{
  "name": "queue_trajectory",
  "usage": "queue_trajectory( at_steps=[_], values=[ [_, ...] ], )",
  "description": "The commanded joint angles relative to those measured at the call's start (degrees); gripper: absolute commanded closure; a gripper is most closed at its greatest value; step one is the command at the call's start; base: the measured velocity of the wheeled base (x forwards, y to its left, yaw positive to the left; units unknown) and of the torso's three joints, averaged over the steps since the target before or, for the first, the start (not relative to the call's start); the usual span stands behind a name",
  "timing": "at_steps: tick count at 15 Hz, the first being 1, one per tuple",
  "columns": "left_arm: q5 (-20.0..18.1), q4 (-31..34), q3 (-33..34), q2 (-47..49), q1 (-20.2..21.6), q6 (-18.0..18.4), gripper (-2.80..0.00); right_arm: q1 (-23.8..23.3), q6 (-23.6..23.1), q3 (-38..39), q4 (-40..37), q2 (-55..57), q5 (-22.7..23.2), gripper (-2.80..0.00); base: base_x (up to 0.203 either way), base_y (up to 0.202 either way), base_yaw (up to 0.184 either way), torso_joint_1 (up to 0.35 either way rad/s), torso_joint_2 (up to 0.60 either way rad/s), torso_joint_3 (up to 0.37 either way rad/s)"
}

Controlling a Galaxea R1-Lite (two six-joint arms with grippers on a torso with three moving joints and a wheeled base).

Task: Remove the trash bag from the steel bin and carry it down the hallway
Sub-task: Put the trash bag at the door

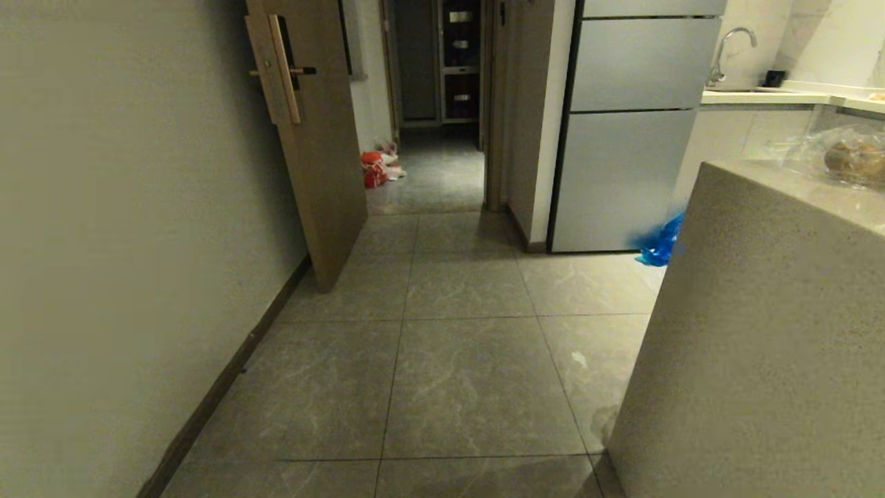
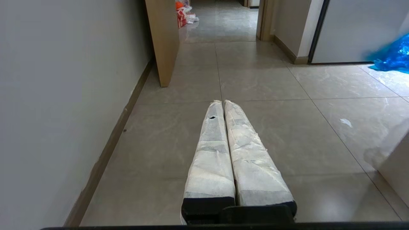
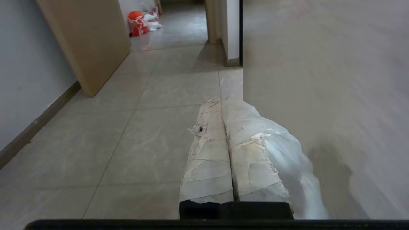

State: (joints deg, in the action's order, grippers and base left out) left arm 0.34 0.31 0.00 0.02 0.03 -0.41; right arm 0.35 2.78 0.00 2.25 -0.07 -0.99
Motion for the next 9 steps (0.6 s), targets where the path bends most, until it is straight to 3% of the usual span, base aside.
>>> queue_trajectory(
  at_steps=[1,4,9],
  values=[
    [0.0,0.0,0.0,0.0,0.0,0.2,0.0,0.0,0.0,0.0,0.0,0.0,0.0,0.0,0.185,0.0,-0.003,0.0,0.0,0.005],
    [0.0,0.0,0.1,0.0,0.0,0.1,0.0,0.0,0.0,0.0,0.0,0.0,0.0,0.0,0.152,0.0,-0.001,0.001,0.0,-0.004],
    [-0.1,0.0,0.0,0.0,0.0,0.2,0.0,0.0,0.0,0.0,0.0,0.0,0.0,0.0,0.0,0.0,0.0,0.0,0.0,0.0]
  ],
)
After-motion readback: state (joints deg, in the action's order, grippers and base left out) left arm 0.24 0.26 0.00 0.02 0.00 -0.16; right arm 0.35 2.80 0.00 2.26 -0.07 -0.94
